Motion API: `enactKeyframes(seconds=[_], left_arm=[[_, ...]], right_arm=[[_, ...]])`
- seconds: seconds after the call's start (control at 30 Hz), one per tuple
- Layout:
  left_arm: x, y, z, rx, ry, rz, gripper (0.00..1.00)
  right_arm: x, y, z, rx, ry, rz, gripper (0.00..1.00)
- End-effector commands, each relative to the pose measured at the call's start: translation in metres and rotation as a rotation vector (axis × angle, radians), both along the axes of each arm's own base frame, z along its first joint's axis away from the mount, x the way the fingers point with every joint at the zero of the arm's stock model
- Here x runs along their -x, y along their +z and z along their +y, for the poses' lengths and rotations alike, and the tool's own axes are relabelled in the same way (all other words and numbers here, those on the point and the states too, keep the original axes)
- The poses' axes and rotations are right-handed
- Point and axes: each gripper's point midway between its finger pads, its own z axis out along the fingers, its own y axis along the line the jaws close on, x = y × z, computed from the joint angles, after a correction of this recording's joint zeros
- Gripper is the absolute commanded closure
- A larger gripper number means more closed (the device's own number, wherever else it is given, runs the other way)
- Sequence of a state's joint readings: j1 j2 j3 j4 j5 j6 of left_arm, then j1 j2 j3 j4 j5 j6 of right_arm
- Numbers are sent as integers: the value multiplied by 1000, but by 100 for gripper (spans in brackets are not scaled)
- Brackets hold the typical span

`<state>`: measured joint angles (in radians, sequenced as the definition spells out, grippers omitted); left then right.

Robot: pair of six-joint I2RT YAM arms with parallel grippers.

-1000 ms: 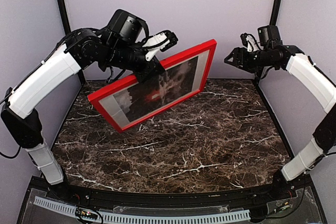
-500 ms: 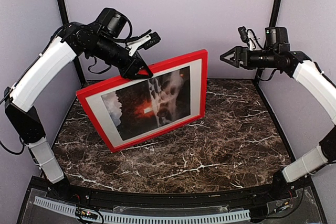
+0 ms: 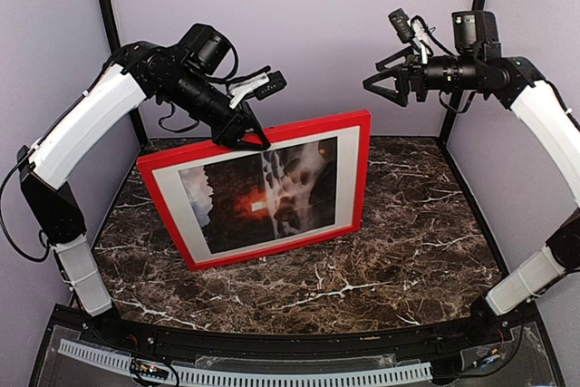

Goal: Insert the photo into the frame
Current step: Turn over the photo frame, then pass from the left arm to the right

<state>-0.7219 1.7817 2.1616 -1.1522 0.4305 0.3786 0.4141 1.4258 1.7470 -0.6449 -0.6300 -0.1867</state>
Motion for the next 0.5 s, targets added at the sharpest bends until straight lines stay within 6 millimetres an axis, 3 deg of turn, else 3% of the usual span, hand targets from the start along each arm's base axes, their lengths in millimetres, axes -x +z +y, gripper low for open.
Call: enactKeyframes(seconds=[0.0, 0.17, 0.47], left_arm=[[6, 46, -7, 131, -65, -97, 100], [5, 42, -11, 132, -78, -78, 100], [10, 38, -16, 145, -113, -40, 100]], right_arm=[[9, -13, 16, 148, 87, -45, 8], [16, -21, 39, 239, 144, -47, 10], [18, -62, 72, 412, 186, -1, 11]])
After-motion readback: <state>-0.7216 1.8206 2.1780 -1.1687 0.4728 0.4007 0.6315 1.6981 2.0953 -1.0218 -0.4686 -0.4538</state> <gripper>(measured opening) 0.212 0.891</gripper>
